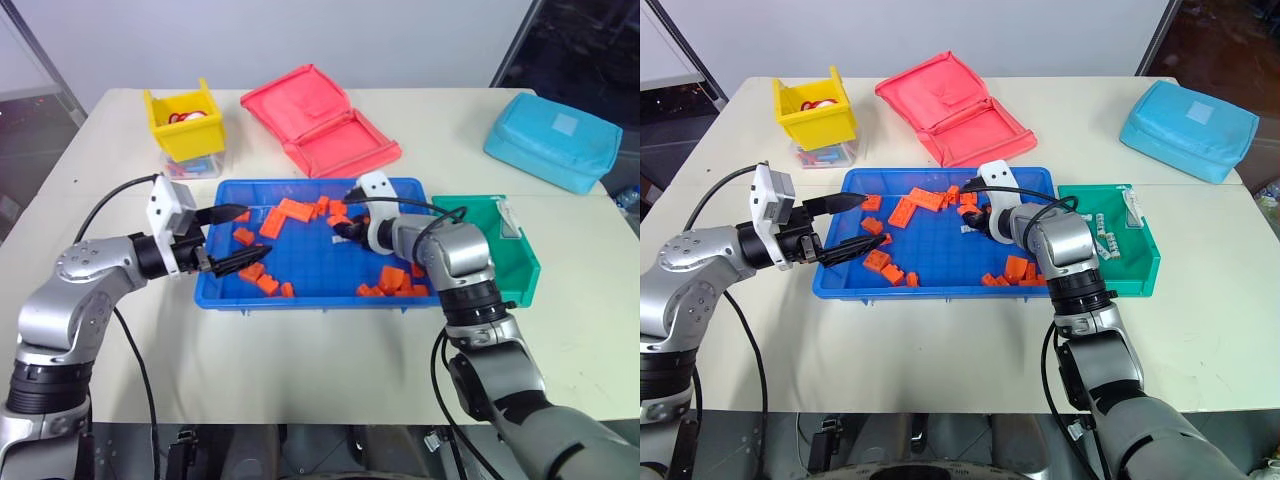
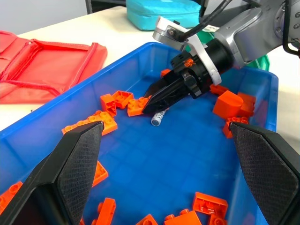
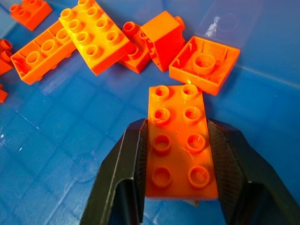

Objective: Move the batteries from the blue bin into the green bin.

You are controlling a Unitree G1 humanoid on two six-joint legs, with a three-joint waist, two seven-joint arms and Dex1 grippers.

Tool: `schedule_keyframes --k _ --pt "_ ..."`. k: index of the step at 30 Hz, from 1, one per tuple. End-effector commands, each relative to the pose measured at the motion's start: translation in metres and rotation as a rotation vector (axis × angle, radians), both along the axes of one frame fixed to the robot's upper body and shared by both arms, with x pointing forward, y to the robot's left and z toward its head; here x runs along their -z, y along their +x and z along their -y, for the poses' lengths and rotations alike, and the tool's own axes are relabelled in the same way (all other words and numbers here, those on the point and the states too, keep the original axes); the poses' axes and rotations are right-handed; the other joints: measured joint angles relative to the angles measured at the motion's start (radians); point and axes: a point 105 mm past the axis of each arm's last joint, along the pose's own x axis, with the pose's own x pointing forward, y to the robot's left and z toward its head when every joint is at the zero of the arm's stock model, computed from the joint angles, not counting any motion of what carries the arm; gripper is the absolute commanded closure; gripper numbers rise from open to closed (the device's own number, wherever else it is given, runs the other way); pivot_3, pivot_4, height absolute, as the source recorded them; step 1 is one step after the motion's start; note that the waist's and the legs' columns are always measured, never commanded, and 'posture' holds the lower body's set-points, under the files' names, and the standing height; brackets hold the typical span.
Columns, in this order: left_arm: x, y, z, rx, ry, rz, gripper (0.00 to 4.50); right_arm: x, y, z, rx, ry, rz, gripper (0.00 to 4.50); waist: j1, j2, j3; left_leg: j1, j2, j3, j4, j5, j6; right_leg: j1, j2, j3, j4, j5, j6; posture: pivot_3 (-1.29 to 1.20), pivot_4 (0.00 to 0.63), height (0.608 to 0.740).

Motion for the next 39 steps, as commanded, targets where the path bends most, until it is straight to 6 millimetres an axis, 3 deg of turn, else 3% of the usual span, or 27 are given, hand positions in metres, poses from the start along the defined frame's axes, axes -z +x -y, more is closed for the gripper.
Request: schedule_keyframes --k 1,4,7,10,13,16,19,23,27,30,33,36,39 --pt "-0.013 -0.004 0.0 0.006 -0.009 0.061 0.0 -0.017 0.003 -0.006 -0.014 0.018 0.056 2.84 0.0 0.0 0.0 0.0 0.0 0.0 0.0 0.0 0.0 0.0 0.0 0.0 0.0 0.0 0.0 0.0 0.15 0.74" --pt "-0.013 -0.003 0.0 0.005 -0.009 0.062 0.0 -0.025 0.005 -0.008 -0.019 0.023 0.076 2.84 0.0 0.0 0.0 0.0 0.0 0.0 0.0 0.0 0.0 0.0 0.0 0.0 0.0 0.0 0.0 0.0 0.15 0.74" --pt "-0.013 -0.002 -0.001 0.006 -0.008 0.062 0.0 -0.047 0.005 -0.015 -0.047 0.041 0.127 2.84 -0.001 0.0 0.0 0.0 0.0 0.0 0.0 0.0 0.0 0.0 0.0 0.0 0.0 0.0 0.0 0.0 0.15 0.74" --pt "-0.013 -0.002 -0.002 0.007 -0.004 0.062 0.0 -0.074 -0.004 -0.036 -0.133 0.088 0.179 2.84 -0.002 0.0 0.0 0.0 0.0 0.0 0.0 0.0 0.0 0.0 0.0 0.0 0.0 0.0 0.0 0.0 0.15 0.74" --pt "-0.015 -0.002 -0.004 0.009 0.002 0.064 0.0 -0.084 -0.027 -0.063 -0.292 0.14 0.154 2.84 -0.001 0.0 0.0 0.0 0.001 0.0 -0.001 0.0 0.0 -0.001 0.001 0.0 0.0 0.0 0.0 0.0 0.15 0.74" --pt "-0.02 -0.002 -0.007 0.007 0.007 0.073 0.0 -0.08 -0.057 -0.078 -0.465 0.151 0.109 2.84 0.001 0.0 0.0 0.0 0.001 -0.001 -0.001 0.0 0.0 -0.001 0.001 0.0 0.0 0.0 0.0 0.0 0.15 0.74" --pt "-0.03 0.0 -0.012 -0.002 0.006 0.093 0.0 -0.066 -0.074 -0.074 -0.551 0.109 0.07 2.84 0.005 0.0 0.0 0.0 0.001 -0.001 -0.001 0.0 0.0 0.001 0.001 -0.001 -0.001 0.0 0.0 0.0 0.15 0.74" --pt "-0.042 0.001 -0.018 -0.011 -0.008 0.113 0.0 -0.044 -0.085 -0.06 -0.616 0.014 0.04 2.84 0.002 0.0 0.0 0.0 0.001 -0.001 0.0 0.0 0.0 0.003 0.0 -0.001 -0.005 0.0 0.0 0.0 0.15 0.74" --pt "-0.041 0.001 -0.018 -0.01 -0.006 0.113 0.0 -0.027 -0.083 -0.048 -0.613 -0.046 0.024 2.84 -0.004 0.0 0.0 0.0 0.002 -0.001 -0.001 0.0 0.0 0.002 0.002 -0.001 -0.005 0.0 0.0 0.0 0.15 0.74" --pt "-0.04 0.001 -0.015 -0.002 -0.01 0.11 0.0 -0.021 -0.082 -0.045 -0.617 -0.059 0.029 1.74 -0.002 0.0 0.0 0.0 0.003 -0.001 -0.002 0.0 0.0 0.001 0.004 -0.001 -0.005 0.0 0.0 0.0 0.15 0.74" --pt "-0.038 0.0 -0.012 0.006 -0.015 0.106 0.0 -0.022 -0.083 -0.044 -0.625 -0.055 0.029 0.16 0.0 0.0 0.0 0.0 0.003 -0.001 -0.002 0.0 0.0 0.001 0.004 -0.001 -0.005 0.0 0.0 0.0 0.15 0.74" --pt "-0.036 -0.001 -0.009 0.017 -0.018 0.098 0.0 -0.03 -0.08 -0.042 -0.623 -0.042 0.053 0.07 0.001 0.0 0.0 0.0 0.003 -0.001 -0.001 0.0 0.0 0.002 0.003 -0.001 -0.005 0.0 0.0 0.0 0.15 0.74" --pt "-0.034 -0.002 -0.006 0.031 -0.014 0.089 0.0 -0.043 -0.063 -0.032 -0.566 -0.062 0.118 0.07 0.002 -0.001 0.0 0.0 0.003 -0.001 -0.001 0.0 0.0 0.002 0.003 -0.001 -0.005 0.0 0.0 0.0 0.15 0.74"
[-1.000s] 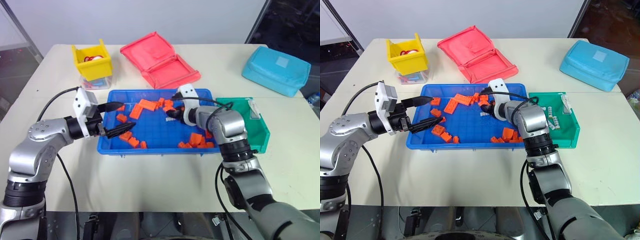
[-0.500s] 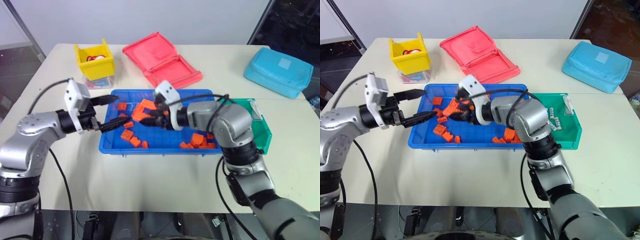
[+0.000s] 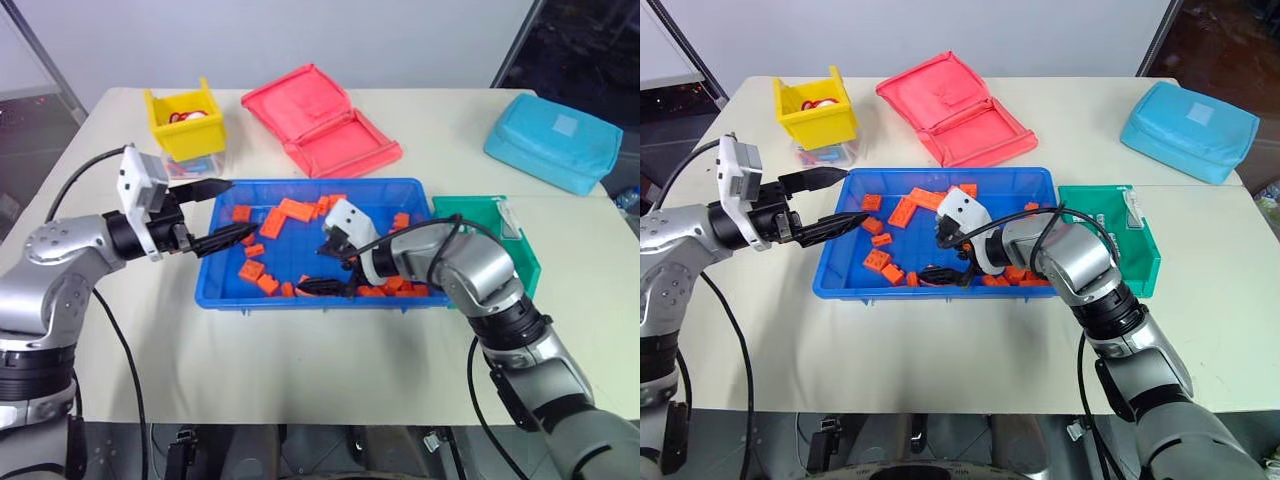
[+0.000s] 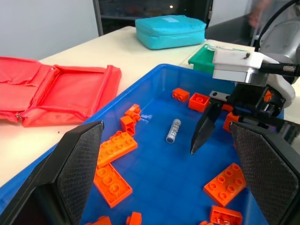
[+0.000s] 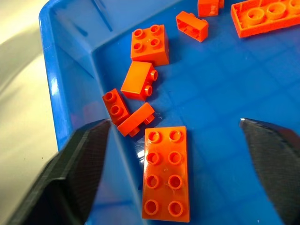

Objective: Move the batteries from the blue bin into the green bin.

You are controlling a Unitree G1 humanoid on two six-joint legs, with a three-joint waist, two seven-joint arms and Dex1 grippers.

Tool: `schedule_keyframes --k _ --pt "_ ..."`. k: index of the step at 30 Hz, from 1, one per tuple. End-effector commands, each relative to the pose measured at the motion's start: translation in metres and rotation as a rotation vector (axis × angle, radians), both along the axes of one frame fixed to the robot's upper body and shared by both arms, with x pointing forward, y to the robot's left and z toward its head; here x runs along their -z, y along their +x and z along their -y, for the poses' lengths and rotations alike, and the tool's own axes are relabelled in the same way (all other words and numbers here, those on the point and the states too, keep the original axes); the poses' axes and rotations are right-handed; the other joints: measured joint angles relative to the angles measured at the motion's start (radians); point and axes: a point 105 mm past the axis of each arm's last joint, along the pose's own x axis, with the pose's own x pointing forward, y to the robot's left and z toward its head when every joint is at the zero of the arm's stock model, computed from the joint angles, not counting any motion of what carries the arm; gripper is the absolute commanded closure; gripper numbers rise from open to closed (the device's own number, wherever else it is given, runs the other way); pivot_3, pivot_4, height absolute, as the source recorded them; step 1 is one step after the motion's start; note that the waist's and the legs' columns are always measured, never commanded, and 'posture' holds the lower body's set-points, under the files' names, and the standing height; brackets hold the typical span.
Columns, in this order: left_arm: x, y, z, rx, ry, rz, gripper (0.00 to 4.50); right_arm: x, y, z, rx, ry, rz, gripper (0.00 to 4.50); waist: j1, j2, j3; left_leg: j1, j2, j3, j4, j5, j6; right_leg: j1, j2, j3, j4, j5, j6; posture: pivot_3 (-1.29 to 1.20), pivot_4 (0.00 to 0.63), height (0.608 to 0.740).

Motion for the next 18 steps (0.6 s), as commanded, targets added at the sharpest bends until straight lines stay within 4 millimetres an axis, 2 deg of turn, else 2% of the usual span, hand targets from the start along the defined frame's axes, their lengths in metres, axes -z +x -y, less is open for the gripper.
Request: schedule_keyframes --k 1,5,9,14,18 --pt "-0.004 -0.005 0.007 0.036 0.007 0.023 0.0 -0.029 0.024 0.014 0.061 0.009 0.153 0.07 0.0 0.0 0.0 0.0 0.0 0.0 0.0 0.0 0.0 0.0 0.0 0.0 0.0 0.0 0.0 0.0 0.15 0.74" --pt "-0.001 -0.003 0.008 0.039 0.009 0.016 0.0 -0.024 0.051 0.04 0.114 -0.104 0.264 0.07 0.002 0.0 0.0 0.0 0.0 0.0 0.0 0.0 0.0 0.0 0.0 0.0 0.0 0.0 0.0 0.0 0.15 0.74" --pt "0.005 -0.005 0.01 0.055 0.029 -0.005 0.0 -0.008 0.062 0.054 0.103 -0.168 0.272 0.07 -0.002 0.0 0.0 0.0 0.0 0.001 -0.001 0.0 0.0 0.0 0.0 0.0 -0.001 0.0 0.0 0.0 0.15 0.74" --pt "0.016 -0.006 0.009 0.047 0.065 -0.022 0.0 0.007 0.075 0.06 0.098 -0.218 0.293 0.07 -0.004 0.0 0.0 0.0 0.0 0.001 -0.001 0.0 0.0 -0.001 0.001 0.0 -0.001 0.0 0.0 0.0 0.15 0.74" --pt "0.016 -0.007 0.01 0.047 0.062 -0.024 0.0 0.011 0.08 0.054 0.076 -0.211 0.312 0.07 -0.002 0.0 0.0 0.0 0.0 0.001 -0.001 0.0 0.0 0.0 0.0 0.001 -0.001 0.0 0.0 0.0 0.15 0.74"
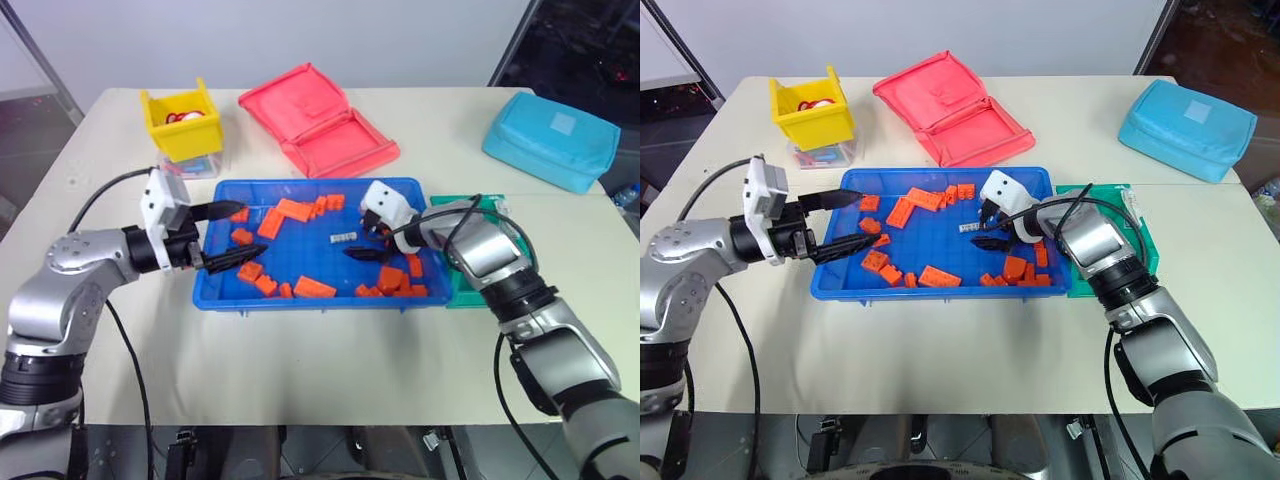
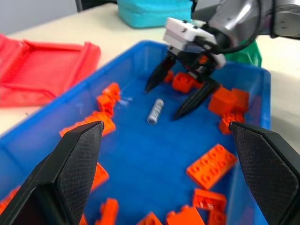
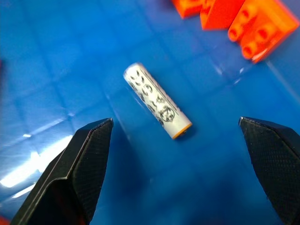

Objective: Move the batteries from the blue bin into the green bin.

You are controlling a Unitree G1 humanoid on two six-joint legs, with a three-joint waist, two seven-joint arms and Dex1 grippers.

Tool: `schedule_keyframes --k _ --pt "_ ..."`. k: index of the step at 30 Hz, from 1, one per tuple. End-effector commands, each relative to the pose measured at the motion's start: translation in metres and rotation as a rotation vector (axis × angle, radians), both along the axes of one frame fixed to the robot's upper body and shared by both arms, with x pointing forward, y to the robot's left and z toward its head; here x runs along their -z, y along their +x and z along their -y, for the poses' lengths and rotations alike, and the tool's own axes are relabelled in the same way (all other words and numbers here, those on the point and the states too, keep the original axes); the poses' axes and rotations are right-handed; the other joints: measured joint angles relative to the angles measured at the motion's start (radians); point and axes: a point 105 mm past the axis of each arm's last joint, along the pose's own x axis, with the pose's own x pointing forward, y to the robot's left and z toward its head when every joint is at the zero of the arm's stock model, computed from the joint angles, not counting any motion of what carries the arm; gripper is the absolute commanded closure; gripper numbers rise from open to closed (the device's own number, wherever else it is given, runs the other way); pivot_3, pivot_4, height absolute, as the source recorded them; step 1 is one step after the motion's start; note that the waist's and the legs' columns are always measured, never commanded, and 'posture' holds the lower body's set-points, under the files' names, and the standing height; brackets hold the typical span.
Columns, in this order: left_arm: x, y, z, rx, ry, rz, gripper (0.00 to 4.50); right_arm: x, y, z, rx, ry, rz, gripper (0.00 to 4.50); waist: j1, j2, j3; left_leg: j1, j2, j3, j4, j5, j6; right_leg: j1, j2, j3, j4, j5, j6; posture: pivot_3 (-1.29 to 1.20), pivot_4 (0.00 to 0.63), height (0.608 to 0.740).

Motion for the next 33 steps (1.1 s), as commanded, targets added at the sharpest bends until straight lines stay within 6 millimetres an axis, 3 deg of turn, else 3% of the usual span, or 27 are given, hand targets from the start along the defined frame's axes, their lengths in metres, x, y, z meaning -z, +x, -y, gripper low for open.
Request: schedule_keyframes --k 1,6,8,12,16,21,26,30,33 --pt "-0.01 -0.004 0.002 0.01 0.008 0.047 0.0 -0.01 0.007 -0.008 -0.035 -0.002 0.06 0.07 0.0 0.0 0.0 0.0 0.0 0.0 0.0 0.0 0.0 0.0 0.0 0.0 0.0 0.0 0.0 0.0 0.15 0.74" --pt "-0.01 -0.007 0.003 0.009 0.006 0.043 0.0 0.002 0.011 -0.01 -0.058 -0.039 0.052 0.07 0.001 0.0 0.0 0.0 0.0 0.0 0.0 0.0 0.0 0.0 0.0 0.0 0.0 0.0 0.0 0.0 0.15 0.74" --pt "-0.011 -0.007 0.003 0.006 0.004 0.044 0.0 0.004 0.011 -0.011 -0.068 -0.04 0.04 0.58 0.001 0.0 0.0 0.0 0.0 0.0 0.0 0.0 0.0 0.001 0.0 0.0 0.0 0.0 0.0 0.0 0.15 0.74" --pt "-0.014 -0.008 0.002 0.001 0.0 0.049 0.0 0.006 0.008 -0.011 -0.089 -0.044 0.025 2.31 0.001 0.0 0.0 0.001 0.0 0.0 0.0 0.0 0.0 0.001 0.0 0.0 0.0 0.0 0.0 0.0 0.15 0.74" --pt "-0.015 -0.008 0.002 -0.001 -0.002 0.051 0.0 0.006 0.006 -0.008 -0.095 -0.051 0.018 4.37 0.001 0.0 0.0 0.001 0.0 0.0 0.0 0.0 0.0 0.001 0.0 0.0 0.0 0.0 0.0 0.0 0.15 0.74" --pt "-0.017 -0.007 0.003 0.008 -0.009 0.052 0.0 -0.002 0.009 -0.009 -0.076 -0.044 0.05 4.45 0.001 0.0 0.0 0.001 0.0 0.0 0.0 0.0 0.0 0.001 0.0 0.0 0.0 0.0 0.0 0.0 0.15 0.74" --pt "-0.014 -0.003 0.002 0.01 -0.011 0.046 0.0 -0.035 0.014 -0.01 -0.057 0.01 0.114 4.45 0.001 0.0 0.0 0.001 0.0 0.0 0.0 0.0 0.0 0.001 0.0 0.0 0.0 0.0 0.0 0.0 0.15 0.74" --pt "-0.021 0.0 0.004 0.026 -0.042 0.055 0.0 -0.1 0.009 0.003 -0.037 0.103 0.185 4.45 0.002 0.001 0.001 0.0 0.0 0.0 0.0 0.0 0.0 0.0 0.0 0.0 0.0 0.0 0.0 0.0 0.15 0.74" --pt "-0.023 0.001 0.007 0.047 -0.054 0.05 0.0 -0.123 0.0 0.022 -0.011 0.114 0.201 4.45 0.006 0.001 0.001 -0.001 -0.001 -0.001 0.0 0.0 0.0 -0.001 -0.001 0.0 0.001 0.0 0.0 0.0 0.15 0.74"
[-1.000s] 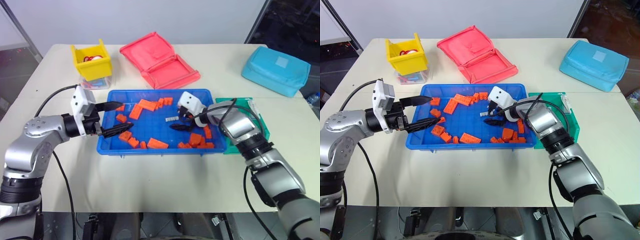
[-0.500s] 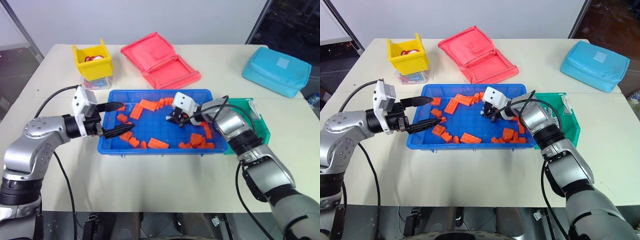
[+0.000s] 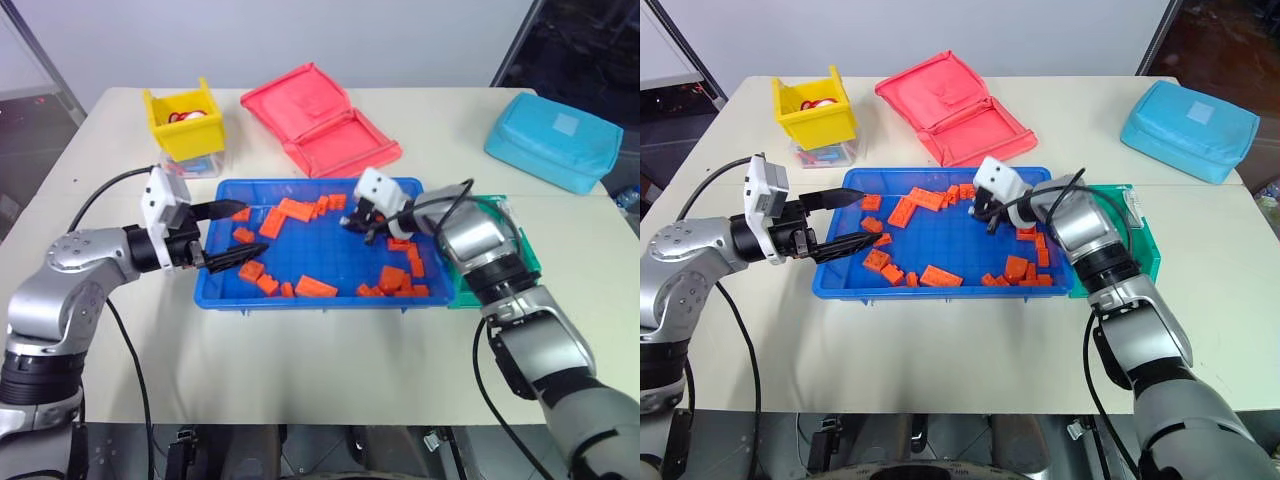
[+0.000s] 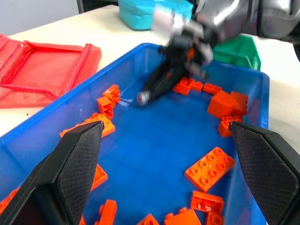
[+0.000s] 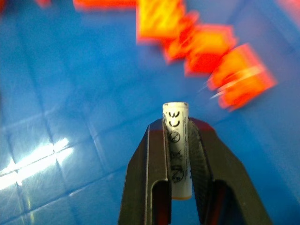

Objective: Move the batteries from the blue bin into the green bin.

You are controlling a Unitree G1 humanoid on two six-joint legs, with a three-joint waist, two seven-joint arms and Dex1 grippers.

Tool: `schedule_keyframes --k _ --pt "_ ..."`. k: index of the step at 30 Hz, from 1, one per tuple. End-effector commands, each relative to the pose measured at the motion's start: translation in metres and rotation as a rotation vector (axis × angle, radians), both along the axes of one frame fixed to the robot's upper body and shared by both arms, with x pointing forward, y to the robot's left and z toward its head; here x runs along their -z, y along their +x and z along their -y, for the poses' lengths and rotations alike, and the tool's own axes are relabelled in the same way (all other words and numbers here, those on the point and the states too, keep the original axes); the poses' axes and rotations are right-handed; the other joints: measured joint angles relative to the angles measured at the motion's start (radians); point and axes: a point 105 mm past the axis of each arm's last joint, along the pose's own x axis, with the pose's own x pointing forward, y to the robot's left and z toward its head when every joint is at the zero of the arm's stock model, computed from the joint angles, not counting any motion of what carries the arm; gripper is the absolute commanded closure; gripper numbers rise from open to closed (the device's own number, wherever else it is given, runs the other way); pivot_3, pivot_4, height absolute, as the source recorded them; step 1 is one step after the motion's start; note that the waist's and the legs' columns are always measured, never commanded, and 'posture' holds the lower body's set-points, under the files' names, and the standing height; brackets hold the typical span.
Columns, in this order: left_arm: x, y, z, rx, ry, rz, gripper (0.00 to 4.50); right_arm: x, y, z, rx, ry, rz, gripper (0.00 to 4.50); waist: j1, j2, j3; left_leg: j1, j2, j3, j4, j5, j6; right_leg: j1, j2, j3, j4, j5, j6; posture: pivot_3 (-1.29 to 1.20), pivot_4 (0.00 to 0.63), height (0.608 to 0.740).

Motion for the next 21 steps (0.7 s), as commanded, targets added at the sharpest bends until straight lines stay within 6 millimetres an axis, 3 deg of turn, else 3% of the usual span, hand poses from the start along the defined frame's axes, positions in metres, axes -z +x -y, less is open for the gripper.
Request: schedule_keyframes --k 1,7,12,21 --pt "-0.012 -0.002 0.004 0.039 -0.029 0.036 0.0 -0.05 -0.014 0.017 0.002 0.048 0.091 4.45 0.002 0.0 0.0 0.0 0.0 0.0 0.0 0.0 0.0 0.0 0.0 0.0 0.0 0.0 0.0 0.0 0.15 0.74" --pt "-0.01 0.004 0.011 0.078 -0.04 0.027 0.0 -0.073 -0.03 0.067 0.122 0.036 0.09 4.45 0.002 -0.001 -0.001 0.0 0.0 0.0 0.0 0.0 0.001 0.001 -0.001 0.0 -0.002 0.0 0.0 0.0 0.15 0.74" --pt "-0.005 0.007 0.014 0.099 -0.035 0.015 0.0 -0.056 -0.05 0.105 0.209 -0.019 0.002 4.45 0.002 -0.001 -0.001 0.0 0.0 0.001 0.0 0.0 0.001 0.001 0.0 0.0 -0.002 0.0 0.0 0.0 0.15 0.74" --pt "0.006 0.013 0.009 0.095 -0.007 -0.003 0.0 -0.03 -0.067 0.136 0.315 0.007 -0.085 4.45 -0.003 -0.001 -0.001 0.001 0.0 0.002 0.0 0.0 0.001 0.001 0.0 0.001 -0.001 0.0 0.0 0.0 0.15 0.74"
